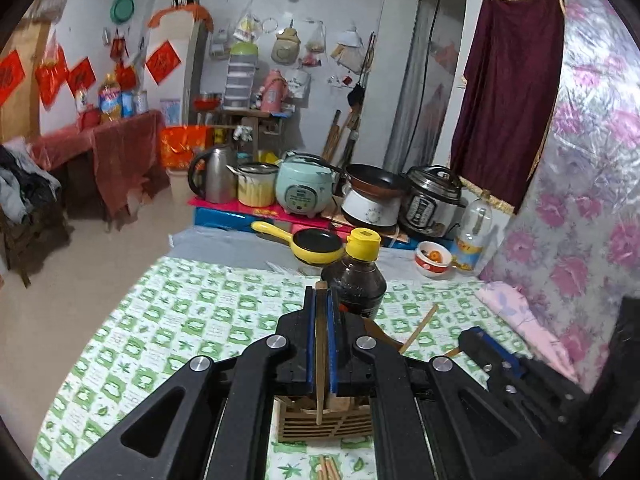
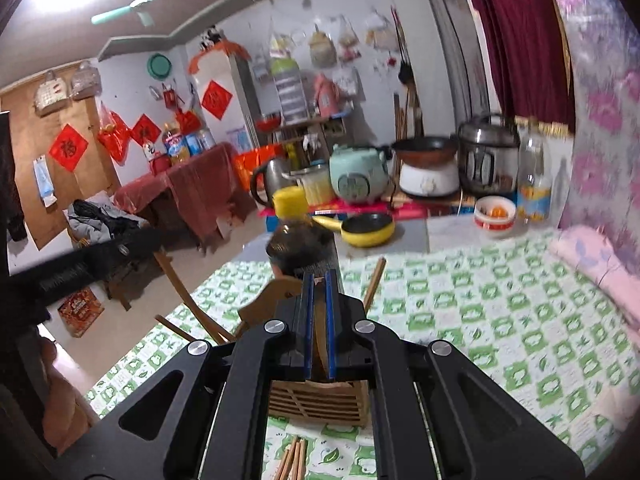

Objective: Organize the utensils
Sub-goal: 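Lift and carry both held chopsticks up over the wooden holder, then drop the chopsticks into the holder and open both tools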

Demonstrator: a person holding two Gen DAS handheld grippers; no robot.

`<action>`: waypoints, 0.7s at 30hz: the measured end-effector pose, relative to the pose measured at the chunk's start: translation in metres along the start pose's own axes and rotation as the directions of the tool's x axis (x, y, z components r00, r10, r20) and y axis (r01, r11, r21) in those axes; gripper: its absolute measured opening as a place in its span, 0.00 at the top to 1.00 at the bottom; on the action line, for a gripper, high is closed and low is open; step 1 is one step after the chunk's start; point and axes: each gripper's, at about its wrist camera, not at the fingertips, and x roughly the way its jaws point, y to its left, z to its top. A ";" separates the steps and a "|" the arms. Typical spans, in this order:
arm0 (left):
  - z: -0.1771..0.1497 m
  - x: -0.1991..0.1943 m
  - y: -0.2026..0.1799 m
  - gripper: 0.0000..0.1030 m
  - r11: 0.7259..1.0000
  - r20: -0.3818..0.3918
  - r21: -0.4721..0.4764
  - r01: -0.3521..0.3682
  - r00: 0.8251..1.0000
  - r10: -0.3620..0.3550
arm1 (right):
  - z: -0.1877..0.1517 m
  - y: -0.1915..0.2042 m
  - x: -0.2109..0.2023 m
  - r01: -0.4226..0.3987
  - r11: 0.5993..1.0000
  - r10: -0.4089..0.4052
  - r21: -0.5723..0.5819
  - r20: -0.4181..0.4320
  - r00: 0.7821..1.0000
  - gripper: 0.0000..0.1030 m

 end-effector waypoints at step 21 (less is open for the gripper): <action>-0.011 0.041 0.000 0.35 1.000 -0.029 -0.022 -0.012 1.000 0.011 | 0.000 -0.002 -0.007 0.019 1.000 -0.019 0.010 0.011 1.000 0.57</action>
